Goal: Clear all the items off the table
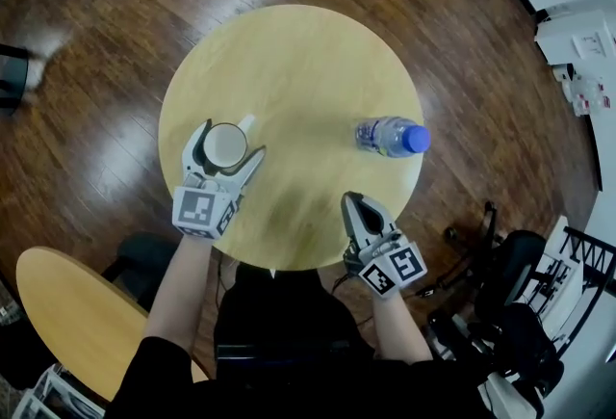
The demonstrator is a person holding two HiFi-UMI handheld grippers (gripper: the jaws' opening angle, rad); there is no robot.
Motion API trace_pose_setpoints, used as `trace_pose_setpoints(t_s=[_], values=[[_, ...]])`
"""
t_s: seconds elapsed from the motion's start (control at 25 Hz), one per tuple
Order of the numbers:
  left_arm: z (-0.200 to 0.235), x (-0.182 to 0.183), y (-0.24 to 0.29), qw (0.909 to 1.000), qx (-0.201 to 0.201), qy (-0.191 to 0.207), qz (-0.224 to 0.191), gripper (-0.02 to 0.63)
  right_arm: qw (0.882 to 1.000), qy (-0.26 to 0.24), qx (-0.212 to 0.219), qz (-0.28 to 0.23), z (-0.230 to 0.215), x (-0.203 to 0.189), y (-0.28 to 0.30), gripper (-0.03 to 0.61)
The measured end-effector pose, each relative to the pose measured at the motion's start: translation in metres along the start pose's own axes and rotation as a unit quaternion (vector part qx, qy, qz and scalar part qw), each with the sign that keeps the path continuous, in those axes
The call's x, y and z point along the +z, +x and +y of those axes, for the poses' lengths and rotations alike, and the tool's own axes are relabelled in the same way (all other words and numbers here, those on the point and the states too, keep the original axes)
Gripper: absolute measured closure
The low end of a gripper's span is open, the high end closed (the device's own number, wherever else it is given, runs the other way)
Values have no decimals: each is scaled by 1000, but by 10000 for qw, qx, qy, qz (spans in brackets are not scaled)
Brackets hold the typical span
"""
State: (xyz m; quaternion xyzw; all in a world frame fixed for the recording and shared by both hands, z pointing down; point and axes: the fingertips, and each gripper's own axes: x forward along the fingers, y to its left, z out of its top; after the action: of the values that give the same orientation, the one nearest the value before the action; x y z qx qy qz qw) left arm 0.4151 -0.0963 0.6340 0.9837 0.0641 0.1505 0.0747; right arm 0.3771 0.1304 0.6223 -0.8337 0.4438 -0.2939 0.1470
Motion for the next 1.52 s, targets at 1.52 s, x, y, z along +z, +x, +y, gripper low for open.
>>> trace_pose_setpoints(t_s=[1.52], values=[[18,102,-176,9842,1334,60,-1164,198,9760,-1418,1638,-213,92,72,8,574]])
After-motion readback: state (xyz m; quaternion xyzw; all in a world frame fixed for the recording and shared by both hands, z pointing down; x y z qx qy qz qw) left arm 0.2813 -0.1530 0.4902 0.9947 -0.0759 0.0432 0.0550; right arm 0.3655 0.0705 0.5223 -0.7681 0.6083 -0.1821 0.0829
